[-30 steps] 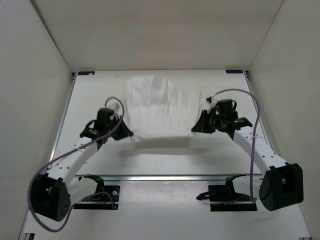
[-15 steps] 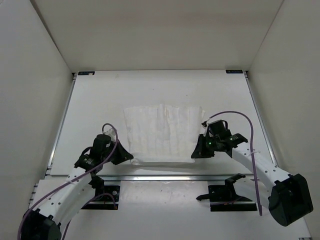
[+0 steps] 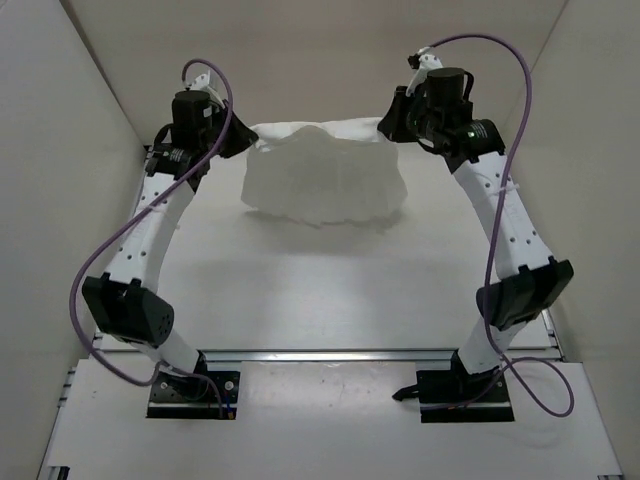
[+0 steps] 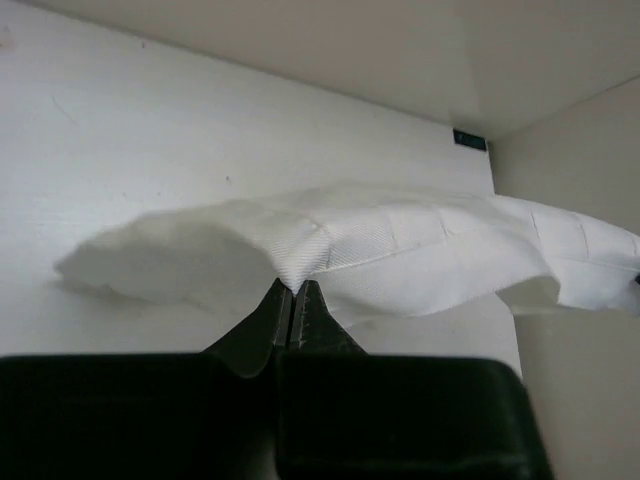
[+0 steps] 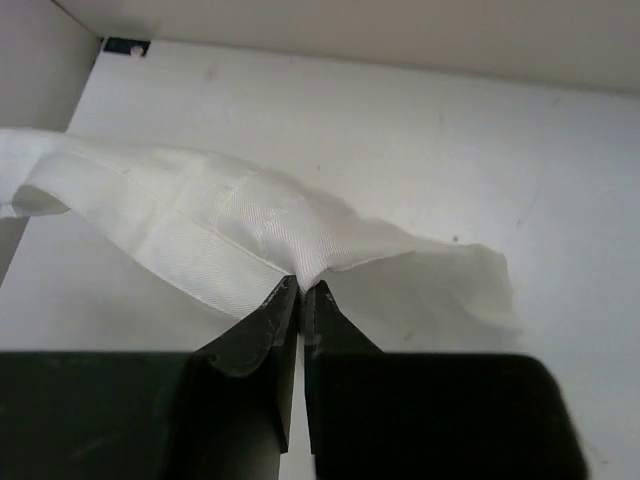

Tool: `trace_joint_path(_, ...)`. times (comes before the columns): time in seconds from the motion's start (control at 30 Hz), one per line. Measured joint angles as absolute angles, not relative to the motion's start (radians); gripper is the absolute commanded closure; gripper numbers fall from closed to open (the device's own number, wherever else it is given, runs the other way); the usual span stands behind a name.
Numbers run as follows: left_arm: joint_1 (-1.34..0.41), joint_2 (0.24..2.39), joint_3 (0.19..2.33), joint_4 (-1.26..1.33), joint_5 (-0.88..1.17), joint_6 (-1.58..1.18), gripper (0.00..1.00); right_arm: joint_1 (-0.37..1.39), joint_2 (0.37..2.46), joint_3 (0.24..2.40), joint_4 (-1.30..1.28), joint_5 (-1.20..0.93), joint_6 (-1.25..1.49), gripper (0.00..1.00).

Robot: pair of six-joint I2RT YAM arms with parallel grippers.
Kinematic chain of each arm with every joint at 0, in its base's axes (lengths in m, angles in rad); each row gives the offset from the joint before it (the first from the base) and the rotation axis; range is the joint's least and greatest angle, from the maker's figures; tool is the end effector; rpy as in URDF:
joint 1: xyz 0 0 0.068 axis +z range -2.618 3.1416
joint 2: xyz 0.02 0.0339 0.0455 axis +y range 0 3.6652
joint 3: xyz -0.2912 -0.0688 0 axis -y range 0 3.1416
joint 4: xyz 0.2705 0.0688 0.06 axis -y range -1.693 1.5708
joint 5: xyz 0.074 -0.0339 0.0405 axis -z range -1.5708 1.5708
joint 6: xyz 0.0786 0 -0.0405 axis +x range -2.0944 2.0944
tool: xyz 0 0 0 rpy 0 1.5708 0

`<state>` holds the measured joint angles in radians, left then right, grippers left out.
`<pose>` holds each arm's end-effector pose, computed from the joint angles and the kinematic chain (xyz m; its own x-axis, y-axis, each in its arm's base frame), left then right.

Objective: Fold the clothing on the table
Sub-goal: Fold the skirt

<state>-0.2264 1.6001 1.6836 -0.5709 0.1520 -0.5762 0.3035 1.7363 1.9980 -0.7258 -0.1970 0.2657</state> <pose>0.4135 -0.1075 0.4159 -0.5746 -0.4203 -0.7023 0.0467 0.8398 -0.5409 0.4237 0.1488 0.4610 -0.5330 0.1029 -0.8398 -0.3318 0.8877 0.3193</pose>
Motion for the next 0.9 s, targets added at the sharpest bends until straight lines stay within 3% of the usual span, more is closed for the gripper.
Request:
trace_joint_path(0.07, -0.225, 1.568, 1.722, -0.554, 0.118, -0.556, 1.00, 0.336, 1.696, 2.021, -0.698, -0.144, 0.230, 1.00)
trace_joint_path(0.13, -0.236, 1.452, 1.598, -0.501, 0.102, -0.545, 1.00, 0.356, 1.580, 1.869, -0.632, -0.141, 0.213, 1.00)
trace_joint_path(0.3, -0.264, 1.133, 1.068, -0.354, 0.132, -0.576, 1.00, 0.328, 1.368, 1.351, -0.494, -0.210, 0.243, 1.00)
trace_joint_path(0.57, -0.369, 1.053, 0.443, -0.265, 0.159, -0.696, 1.00, 0.377, 1.395, 0.801, -0.423, -0.285, 0.373, 1.00)
trace_joint_path(0.73, -0.383, 0.801, 0.282, -0.319, 0.170, -0.757, 1.00, 0.484, 1.322, 0.712, -0.463, -0.247, 0.455, 1.00)
trace_joint_path(0.9, -0.389, 0.545, 0.272, -0.445, 0.192, -0.779, 1.00, 0.529, 1.126, 0.613, -0.509, -0.244, 0.536, 1.00)
